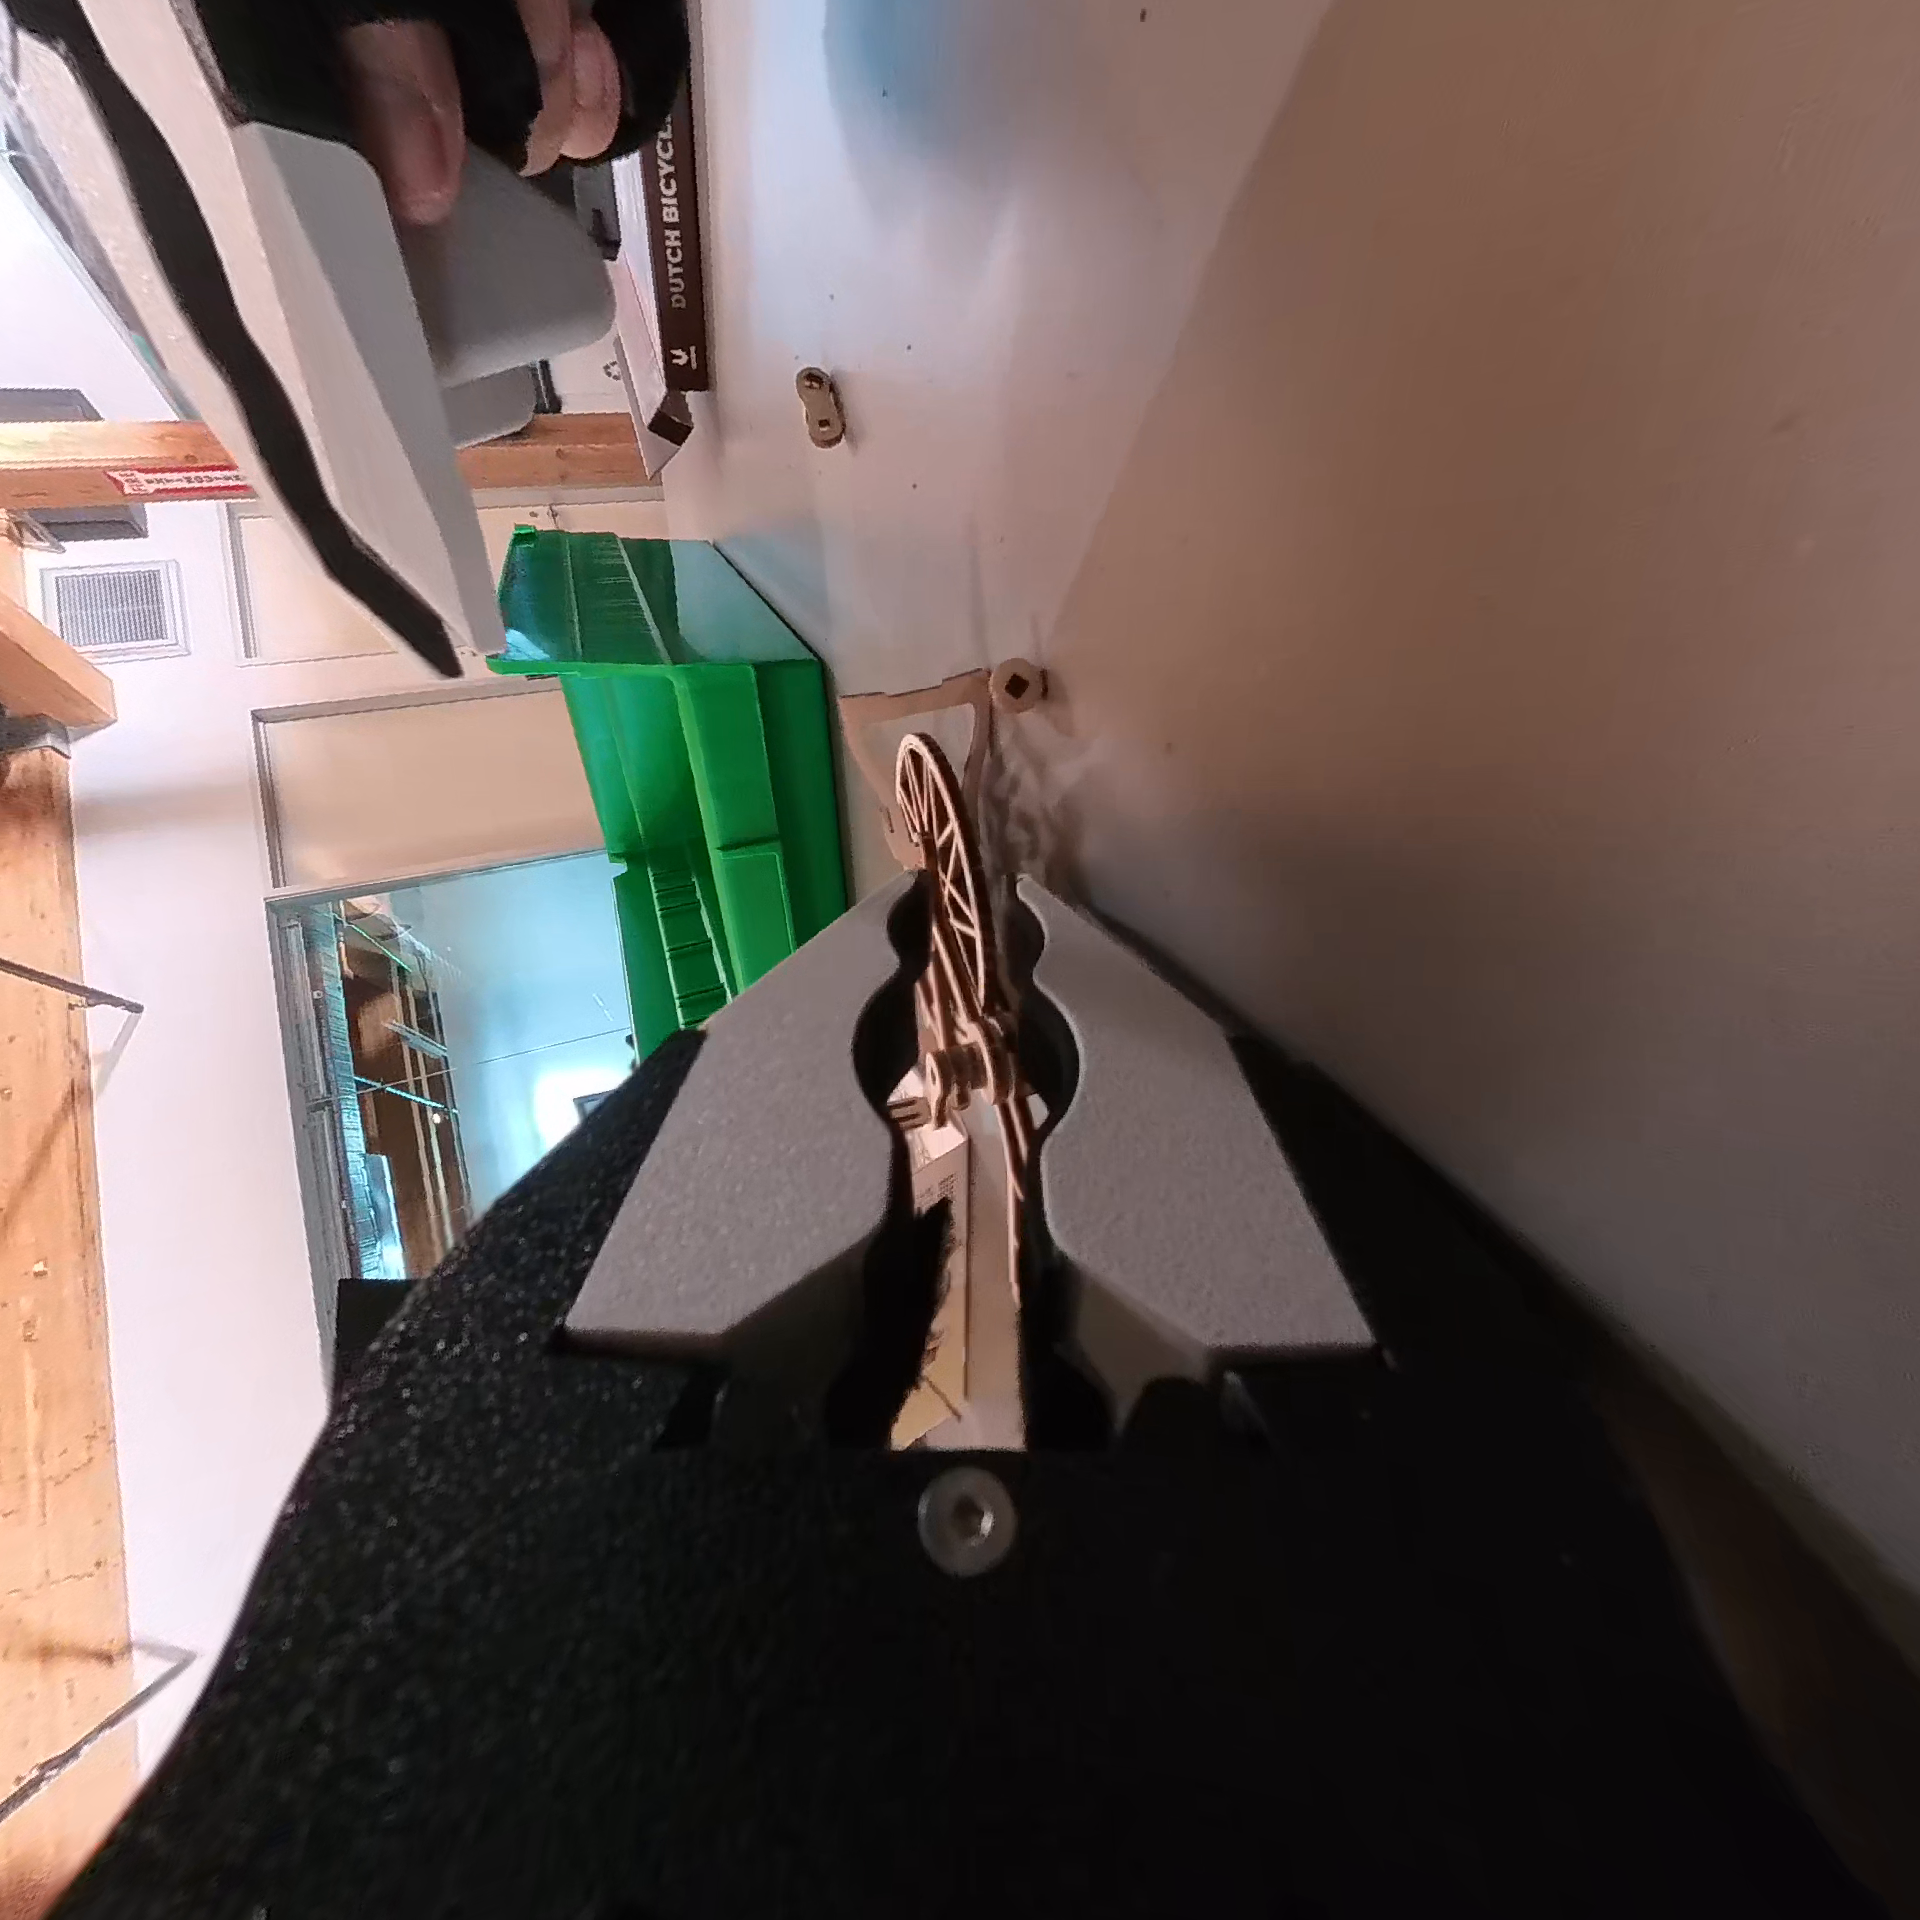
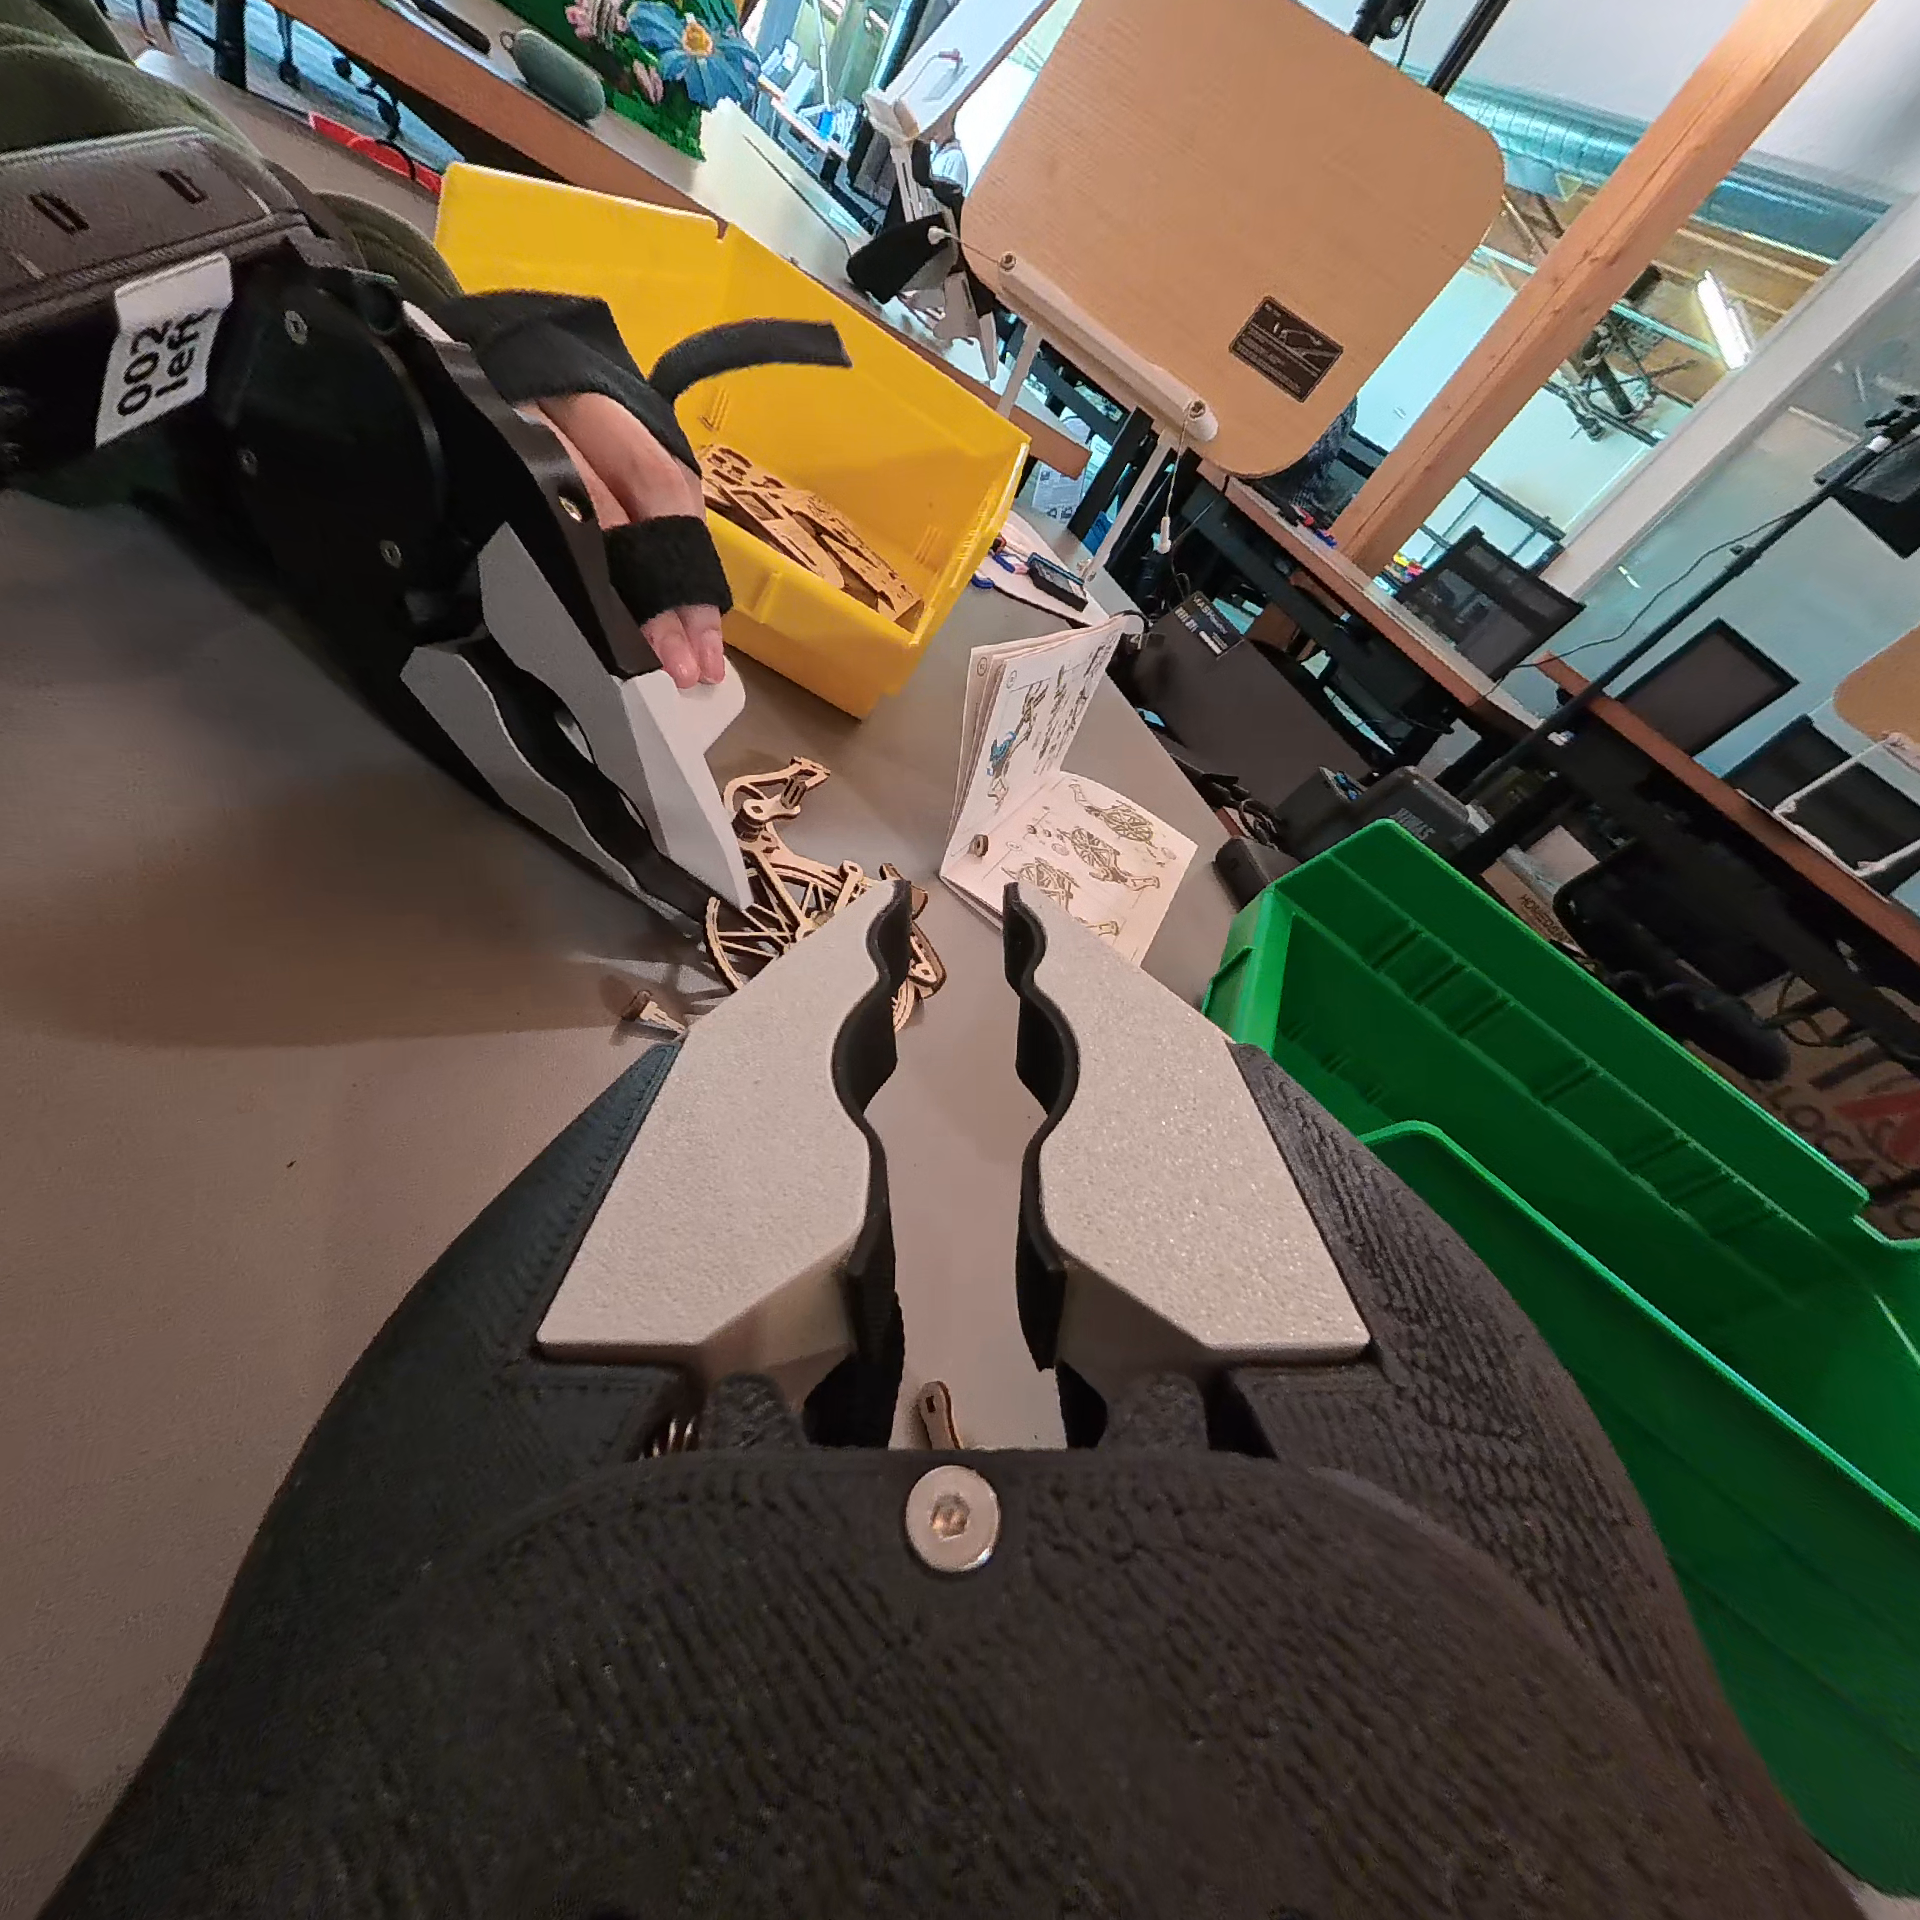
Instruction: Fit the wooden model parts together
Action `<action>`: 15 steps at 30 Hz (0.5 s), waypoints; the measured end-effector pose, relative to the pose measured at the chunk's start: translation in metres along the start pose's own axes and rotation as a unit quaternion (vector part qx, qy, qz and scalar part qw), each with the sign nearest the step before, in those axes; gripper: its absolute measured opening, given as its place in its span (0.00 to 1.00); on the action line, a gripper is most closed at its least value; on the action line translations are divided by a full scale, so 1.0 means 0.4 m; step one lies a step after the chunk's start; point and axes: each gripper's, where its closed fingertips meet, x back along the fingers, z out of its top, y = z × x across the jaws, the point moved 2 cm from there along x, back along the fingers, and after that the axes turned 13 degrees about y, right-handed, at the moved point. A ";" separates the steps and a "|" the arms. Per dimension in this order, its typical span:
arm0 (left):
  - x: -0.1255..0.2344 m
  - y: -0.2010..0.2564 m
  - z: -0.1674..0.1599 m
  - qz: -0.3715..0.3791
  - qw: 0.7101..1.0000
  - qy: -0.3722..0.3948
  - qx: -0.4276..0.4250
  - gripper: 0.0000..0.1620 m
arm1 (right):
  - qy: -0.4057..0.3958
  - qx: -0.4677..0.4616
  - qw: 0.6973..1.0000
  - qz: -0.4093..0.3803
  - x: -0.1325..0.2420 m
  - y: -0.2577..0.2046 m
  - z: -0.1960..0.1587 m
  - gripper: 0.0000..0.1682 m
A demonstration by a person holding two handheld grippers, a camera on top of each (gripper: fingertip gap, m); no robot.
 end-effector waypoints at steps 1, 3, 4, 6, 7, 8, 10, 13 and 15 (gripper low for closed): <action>0.000 0.000 0.002 0.000 1.000 0.003 0.006 0.06 | 0.000 0.000 1.000 0.000 0.000 0.000 0.000 0.09; 0.000 -0.001 0.004 0.000 1.000 0.011 0.021 0.06 | 0.000 0.001 1.000 0.000 0.000 0.000 0.001 0.09; 0.000 -0.001 0.004 0.000 1.000 0.013 0.028 0.06 | 0.000 0.001 1.000 0.000 0.000 0.000 0.001 0.09; 0.001 -0.001 0.003 0.000 0.999 0.015 0.036 0.05 | 0.001 0.001 1.000 0.000 0.000 0.000 0.001 0.09; 0.001 0.000 0.002 -0.001 0.999 0.015 0.037 0.05 | 0.001 0.002 1.000 0.000 0.000 0.000 0.001 0.09; 0.001 0.000 0.002 -0.001 0.999 0.015 0.037 0.05 | 0.001 0.002 1.000 -0.001 0.000 0.000 0.001 0.09; 0.001 -0.001 0.004 -0.001 0.999 0.016 0.036 0.05 | 0.001 0.002 1.000 -0.001 0.000 0.000 0.002 0.09; 0.002 0.000 0.004 -0.001 0.999 0.016 0.037 0.05 | 0.002 0.003 1.000 -0.001 -0.001 0.001 0.002 0.09; 0.001 0.000 0.003 -0.002 0.999 0.016 0.038 0.05 | 0.001 0.003 1.000 -0.001 -0.001 0.001 0.002 0.09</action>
